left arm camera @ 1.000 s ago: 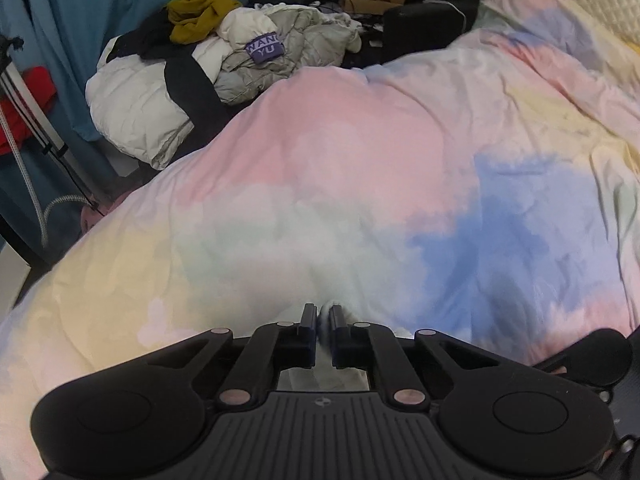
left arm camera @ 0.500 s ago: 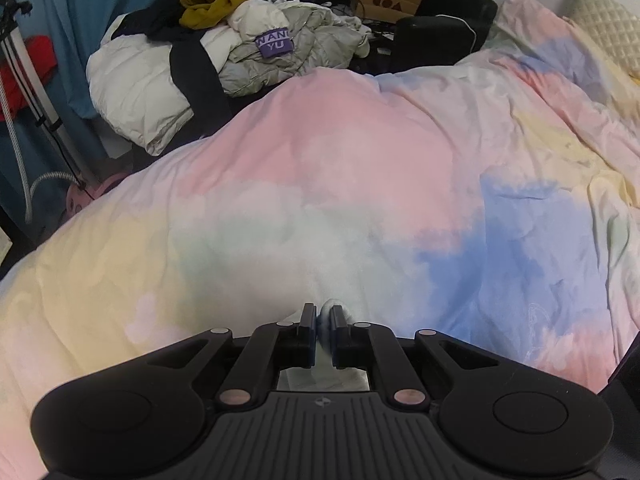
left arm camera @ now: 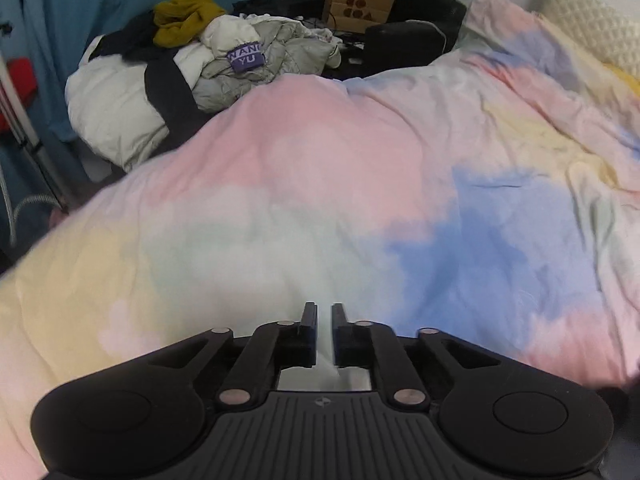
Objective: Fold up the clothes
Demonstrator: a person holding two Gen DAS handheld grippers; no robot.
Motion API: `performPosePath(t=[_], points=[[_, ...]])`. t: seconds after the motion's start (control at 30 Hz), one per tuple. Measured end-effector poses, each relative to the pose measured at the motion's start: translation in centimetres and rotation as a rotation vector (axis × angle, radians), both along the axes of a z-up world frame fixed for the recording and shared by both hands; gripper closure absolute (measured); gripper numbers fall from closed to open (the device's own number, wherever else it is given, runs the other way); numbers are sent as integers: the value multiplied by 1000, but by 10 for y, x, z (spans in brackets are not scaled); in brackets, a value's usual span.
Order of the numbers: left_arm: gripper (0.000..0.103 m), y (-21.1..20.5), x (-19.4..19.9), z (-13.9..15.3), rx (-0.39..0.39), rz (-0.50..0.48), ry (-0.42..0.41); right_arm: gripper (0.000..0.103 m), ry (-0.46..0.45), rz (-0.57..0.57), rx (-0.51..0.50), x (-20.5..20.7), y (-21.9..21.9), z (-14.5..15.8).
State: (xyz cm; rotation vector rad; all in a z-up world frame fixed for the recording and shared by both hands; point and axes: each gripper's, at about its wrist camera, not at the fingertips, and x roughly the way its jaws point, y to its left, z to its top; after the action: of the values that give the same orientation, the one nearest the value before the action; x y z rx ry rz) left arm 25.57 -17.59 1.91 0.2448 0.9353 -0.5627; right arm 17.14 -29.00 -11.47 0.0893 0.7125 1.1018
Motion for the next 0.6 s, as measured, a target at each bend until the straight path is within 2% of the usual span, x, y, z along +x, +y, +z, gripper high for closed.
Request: performPosePath(t=[0.13, 0.17, 0.23, 0.3, 0.37, 0.47, 0.6], points=[[46, 70, -49, 16, -78, 125, -75, 22, 29, -142, 53, -4, -17, 7], [40, 89, -62, 20, -97, 158, -93, 22, 35, -196, 62, -3, -22, 10], [19, 126, -89, 24, -120, 224, -123, 22, 71, -323, 84, -1, -29, 15], [11, 165, -115, 20, -131, 307, -137, 21, 149, -470, 112, 1, -35, 15], [4, 201, -134, 7, -144, 406, -90, 20, 240, -607, 149, 4, -37, 15], [3, 244, -151, -20, -199, 518, 3, 20, 350, -680, 214, 3, -21, 8], [0, 270, -155, -47, -344, 570, 147, 20, 345, -769, 163, 1, 8, -3]])
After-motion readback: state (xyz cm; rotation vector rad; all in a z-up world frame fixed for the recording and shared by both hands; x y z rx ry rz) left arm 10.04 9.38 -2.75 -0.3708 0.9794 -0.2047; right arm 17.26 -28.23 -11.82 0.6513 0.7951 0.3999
